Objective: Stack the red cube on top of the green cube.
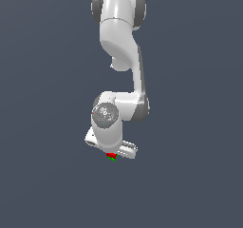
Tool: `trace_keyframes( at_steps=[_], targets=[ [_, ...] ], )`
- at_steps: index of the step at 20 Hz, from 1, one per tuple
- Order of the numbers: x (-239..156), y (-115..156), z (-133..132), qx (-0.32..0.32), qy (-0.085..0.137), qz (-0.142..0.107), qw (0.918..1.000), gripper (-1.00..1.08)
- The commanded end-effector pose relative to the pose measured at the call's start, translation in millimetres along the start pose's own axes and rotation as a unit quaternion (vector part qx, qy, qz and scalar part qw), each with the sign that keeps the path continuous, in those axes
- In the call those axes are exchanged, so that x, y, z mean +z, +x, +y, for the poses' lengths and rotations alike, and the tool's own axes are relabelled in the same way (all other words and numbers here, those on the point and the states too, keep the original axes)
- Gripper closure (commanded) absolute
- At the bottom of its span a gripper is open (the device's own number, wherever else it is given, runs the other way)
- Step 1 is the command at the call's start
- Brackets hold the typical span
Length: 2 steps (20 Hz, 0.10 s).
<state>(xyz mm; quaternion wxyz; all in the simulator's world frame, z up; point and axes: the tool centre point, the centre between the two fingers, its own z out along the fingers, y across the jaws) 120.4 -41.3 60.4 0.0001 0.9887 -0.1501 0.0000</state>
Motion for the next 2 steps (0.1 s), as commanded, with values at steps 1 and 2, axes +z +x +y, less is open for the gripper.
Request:
trace_keyframes(
  at_steps=[1,2],
  targets=[
    [0.0,0.0,0.0,0.0,0.0,0.0,1.0,-0.92],
    [0.0,0.0,0.0,0.0,0.0,0.0,1.0,-0.92]
  ],
)
